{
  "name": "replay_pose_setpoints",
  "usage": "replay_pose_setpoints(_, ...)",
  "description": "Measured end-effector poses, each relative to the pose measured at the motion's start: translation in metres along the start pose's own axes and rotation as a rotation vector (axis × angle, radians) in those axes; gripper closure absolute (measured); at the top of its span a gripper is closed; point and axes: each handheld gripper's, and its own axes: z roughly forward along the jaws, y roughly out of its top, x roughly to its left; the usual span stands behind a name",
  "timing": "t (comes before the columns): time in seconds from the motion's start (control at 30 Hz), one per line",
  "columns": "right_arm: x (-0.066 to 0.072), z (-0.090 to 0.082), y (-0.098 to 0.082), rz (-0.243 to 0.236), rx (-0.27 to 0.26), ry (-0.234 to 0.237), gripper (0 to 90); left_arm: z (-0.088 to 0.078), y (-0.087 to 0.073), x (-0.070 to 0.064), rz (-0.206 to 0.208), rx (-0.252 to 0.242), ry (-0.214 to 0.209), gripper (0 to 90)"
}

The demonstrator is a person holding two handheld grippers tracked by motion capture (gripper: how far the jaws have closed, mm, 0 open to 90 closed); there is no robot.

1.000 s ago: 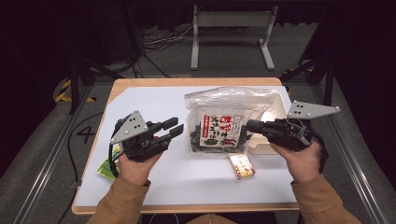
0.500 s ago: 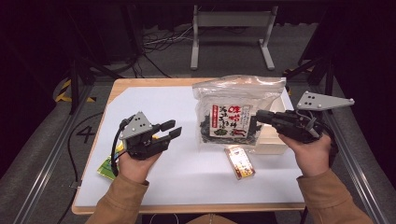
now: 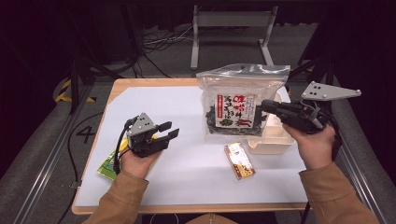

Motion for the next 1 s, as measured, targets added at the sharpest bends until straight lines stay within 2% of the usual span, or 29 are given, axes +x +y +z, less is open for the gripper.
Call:
replay_pose_setpoints(0.1, -0.004, -0.001, 0.002, 0.003, -0.003, -0.013, 86.7, 0.002, -0.002, 0.002, -0.007, 0.006, 0.0, 58.9)
replay_pose_setpoints(0.27, -0.011, -0.002, 0.006, -0.021, -0.001, -0.078, 86.8, 0.007, -0.005, 0.006, -0.016, 0.027, 0.01, 58.8)
replay_pose_setpoints(0.47, -0.018, -0.003, 0.007, -0.014, -0.009, -0.112, 87.0, 0.01, -0.007, 0.008, -0.021, 0.043, 0.012, 58.8)
replay_pose_setpoints(0.7, -0.032, -0.004, 0.006, 0.003, -0.021, -0.17, 87.2, 0.011, -0.01, 0.011, -0.036, 0.053, 0.016, 58.8)
replay_pose_setpoints(0.83, -0.041, -0.004, 0.004, -0.011, -0.044, -0.193, 87.2, 0.012, -0.011, 0.011, -0.032, 0.059, 0.017, 58.8)
replay_pose_setpoints(1.0, -0.052, -0.003, -0.001, -0.005, -0.052, -0.235, 87.2, 0.013, -0.011, 0.013, -0.038, 0.064, 0.022, 58.8)
